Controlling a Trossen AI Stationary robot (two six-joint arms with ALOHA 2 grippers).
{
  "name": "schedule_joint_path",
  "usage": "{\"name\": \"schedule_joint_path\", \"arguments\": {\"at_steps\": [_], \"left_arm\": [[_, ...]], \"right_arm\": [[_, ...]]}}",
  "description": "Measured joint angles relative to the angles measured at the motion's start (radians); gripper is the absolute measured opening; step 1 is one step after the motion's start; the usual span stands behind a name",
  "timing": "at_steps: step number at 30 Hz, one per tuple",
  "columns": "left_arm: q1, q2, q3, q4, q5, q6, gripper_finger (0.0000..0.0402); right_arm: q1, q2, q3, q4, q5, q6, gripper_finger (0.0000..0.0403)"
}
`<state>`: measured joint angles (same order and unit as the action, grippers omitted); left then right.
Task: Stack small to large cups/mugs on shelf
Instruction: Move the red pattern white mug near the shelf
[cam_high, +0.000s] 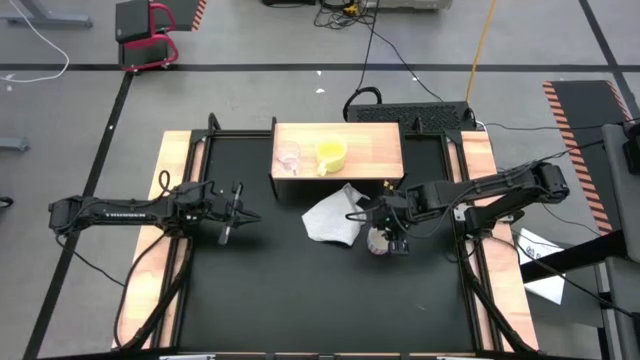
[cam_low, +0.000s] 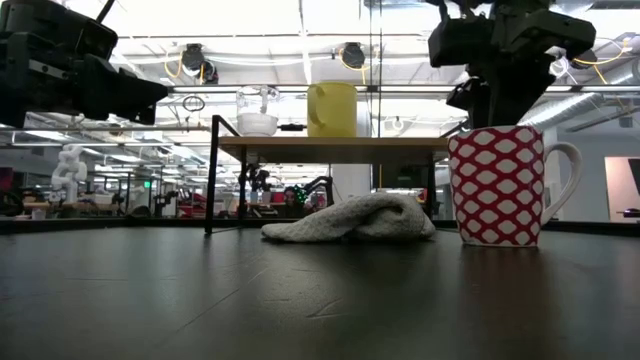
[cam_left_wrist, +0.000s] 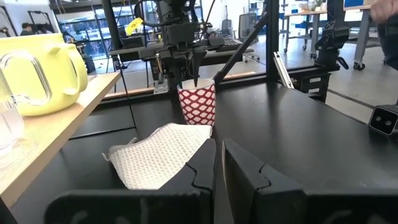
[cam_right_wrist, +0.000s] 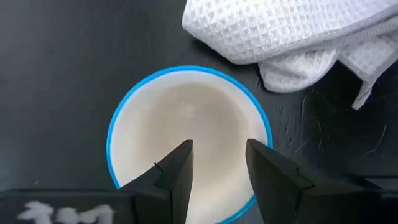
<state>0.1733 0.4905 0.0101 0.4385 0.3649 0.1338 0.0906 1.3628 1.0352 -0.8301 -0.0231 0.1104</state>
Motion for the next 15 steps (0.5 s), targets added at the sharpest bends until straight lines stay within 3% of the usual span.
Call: {"name": "schedule_joint_path", "arguments": {"at_steps": [15], "left_arm": [[0.0, 0.0, 0.0, 0.0, 0.0, 0.014, 0.0031]], "right_arm": [[-0.042, 0.0, 0.066, -0.06, 0.001, -0.018, 0.0141]]}}
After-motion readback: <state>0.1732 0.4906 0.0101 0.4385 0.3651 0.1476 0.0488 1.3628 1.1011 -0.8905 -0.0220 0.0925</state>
